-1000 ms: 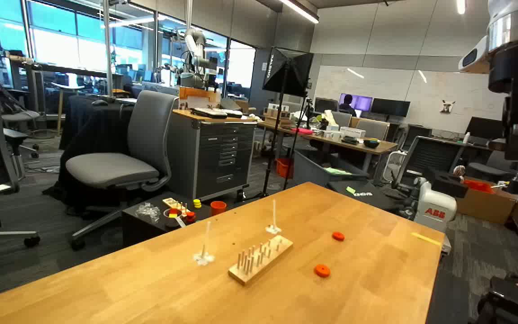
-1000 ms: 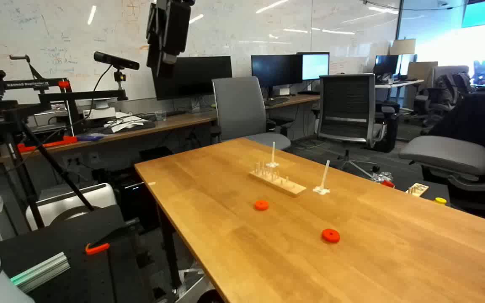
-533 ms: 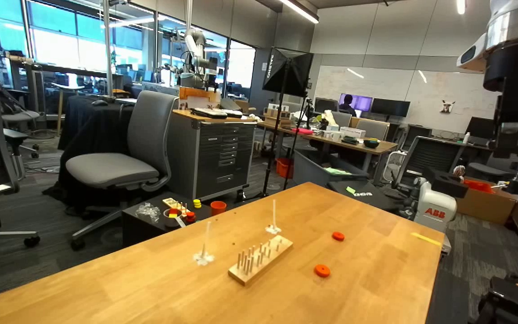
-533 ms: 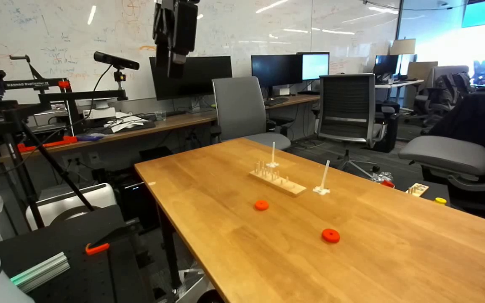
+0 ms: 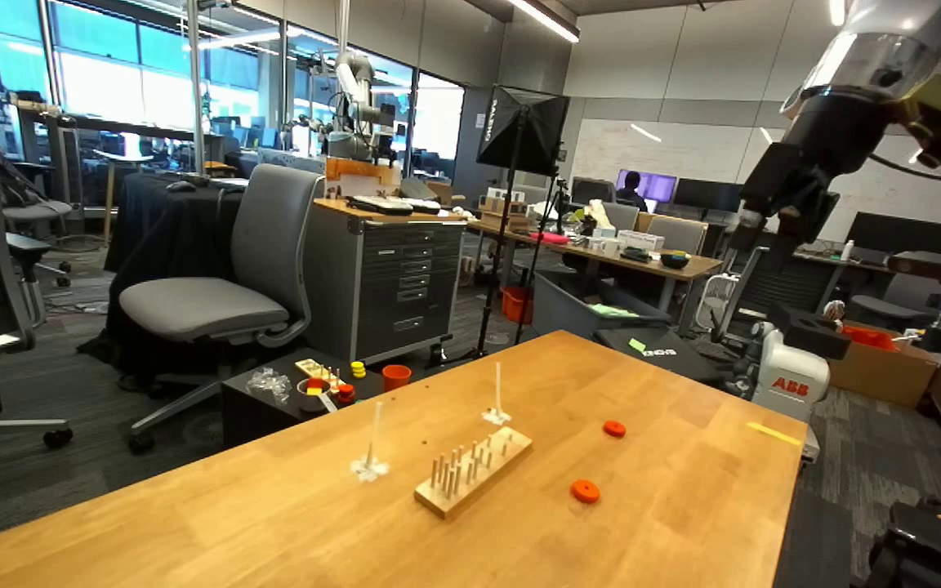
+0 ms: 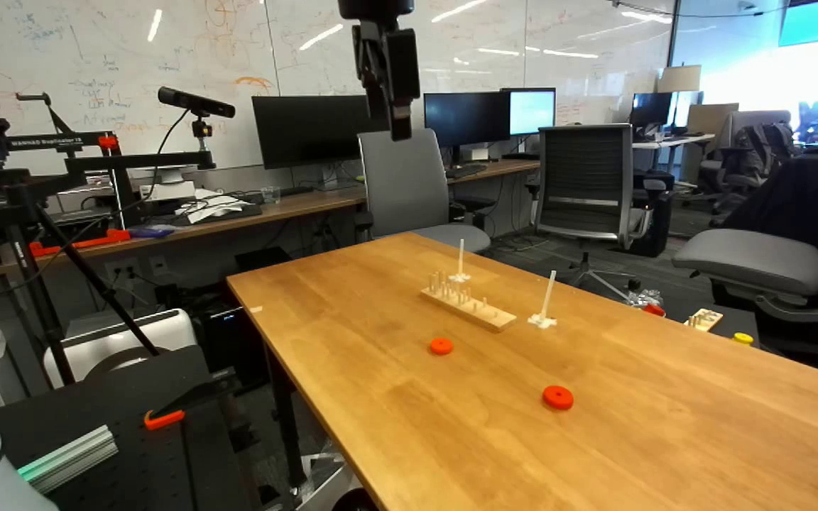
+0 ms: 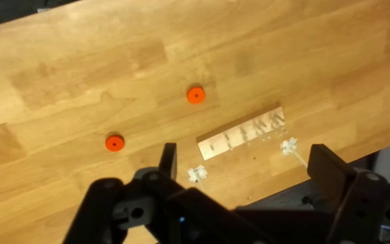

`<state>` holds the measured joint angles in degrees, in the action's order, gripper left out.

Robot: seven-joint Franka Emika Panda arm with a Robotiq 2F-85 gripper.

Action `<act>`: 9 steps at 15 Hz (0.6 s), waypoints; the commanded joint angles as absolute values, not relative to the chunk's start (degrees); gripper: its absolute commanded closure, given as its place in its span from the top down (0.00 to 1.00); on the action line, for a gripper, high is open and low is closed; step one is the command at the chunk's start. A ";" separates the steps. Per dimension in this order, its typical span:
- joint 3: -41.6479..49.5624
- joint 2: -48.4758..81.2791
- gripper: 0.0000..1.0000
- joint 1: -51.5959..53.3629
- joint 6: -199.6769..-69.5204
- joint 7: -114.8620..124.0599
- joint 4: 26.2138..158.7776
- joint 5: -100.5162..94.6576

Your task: Get the Orange object and place it on the wooden object

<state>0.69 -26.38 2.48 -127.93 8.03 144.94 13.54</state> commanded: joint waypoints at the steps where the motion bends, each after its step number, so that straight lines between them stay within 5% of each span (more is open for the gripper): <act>1: -1.07 -18.23 1.00 0.70 -132.16 13.08 141.13 13.11; 9: -0.52 -9.27 1.00 -0.82 -134.05 20.30 138.62 9.34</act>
<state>-0.28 -9.22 -0.56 -134.18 20.34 138.69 9.30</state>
